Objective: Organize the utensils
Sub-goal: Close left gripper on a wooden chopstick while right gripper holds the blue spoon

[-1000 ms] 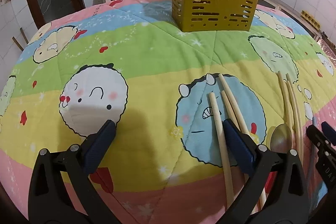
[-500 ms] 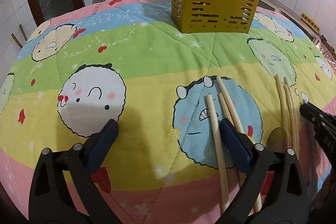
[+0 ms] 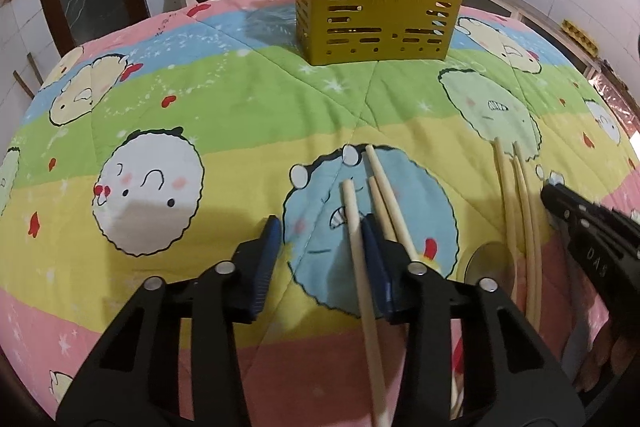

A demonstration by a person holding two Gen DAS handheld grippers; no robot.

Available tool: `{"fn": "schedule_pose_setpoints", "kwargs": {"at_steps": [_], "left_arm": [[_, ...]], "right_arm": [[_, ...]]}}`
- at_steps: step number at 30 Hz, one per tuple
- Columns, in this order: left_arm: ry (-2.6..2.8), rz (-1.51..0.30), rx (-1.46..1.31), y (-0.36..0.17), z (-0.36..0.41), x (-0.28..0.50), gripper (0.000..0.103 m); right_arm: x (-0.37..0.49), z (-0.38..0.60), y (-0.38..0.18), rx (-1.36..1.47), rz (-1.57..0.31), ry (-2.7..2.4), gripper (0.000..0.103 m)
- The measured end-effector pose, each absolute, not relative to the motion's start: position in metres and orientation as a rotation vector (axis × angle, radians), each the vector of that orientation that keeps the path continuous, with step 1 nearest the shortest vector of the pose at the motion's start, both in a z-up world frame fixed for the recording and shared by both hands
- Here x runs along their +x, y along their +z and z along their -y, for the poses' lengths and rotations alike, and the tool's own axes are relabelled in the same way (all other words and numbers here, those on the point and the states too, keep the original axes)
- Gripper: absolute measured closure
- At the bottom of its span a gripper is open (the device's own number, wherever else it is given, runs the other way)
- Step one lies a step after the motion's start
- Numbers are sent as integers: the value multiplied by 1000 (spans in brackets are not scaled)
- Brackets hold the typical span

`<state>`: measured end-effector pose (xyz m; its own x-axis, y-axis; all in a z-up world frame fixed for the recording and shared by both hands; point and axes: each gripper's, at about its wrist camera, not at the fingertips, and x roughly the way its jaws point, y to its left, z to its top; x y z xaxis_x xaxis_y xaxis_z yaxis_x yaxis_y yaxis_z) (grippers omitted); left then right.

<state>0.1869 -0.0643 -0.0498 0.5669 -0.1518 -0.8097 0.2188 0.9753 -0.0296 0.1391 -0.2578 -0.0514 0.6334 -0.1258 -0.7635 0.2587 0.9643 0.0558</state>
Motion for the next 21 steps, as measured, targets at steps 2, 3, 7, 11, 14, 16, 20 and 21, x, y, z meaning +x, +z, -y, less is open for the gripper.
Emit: {"fn": "schedule_pose_setpoints", "kwargs": {"at_steps": [2, 3, 7, 11, 14, 16, 20, 21], "left_arm": [[-219, -946, 70, -50, 66, 191, 76], [-219, -946, 69, -50, 67, 193, 78], [-224, -951, 65, -50, 68, 197, 88], [-233, -954, 38, -49, 64, 199, 96], [-234, -952, 19, -48, 61, 200, 97], [-232, -947, 19, -47, 62, 199, 97], [-234, -935, 0, -43, 57, 198, 98], [-231, -929, -7, -41, 55, 197, 98]], "right_arm": [[139, 258, -51, 165, -859, -221, 93], [139, 258, -51, 164, -860, -221, 93], [140, 257, -51, 160, -863, -221, 93], [138, 258, -49, 167, -860, -212, 93], [137, 257, -46, 166, -855, -204, 94], [136, 256, -44, 163, -845, -202, 94], [131, 256, -34, 163, -814, -197, 95], [130, 256, -31, 163, -806, -197, 95]]}}
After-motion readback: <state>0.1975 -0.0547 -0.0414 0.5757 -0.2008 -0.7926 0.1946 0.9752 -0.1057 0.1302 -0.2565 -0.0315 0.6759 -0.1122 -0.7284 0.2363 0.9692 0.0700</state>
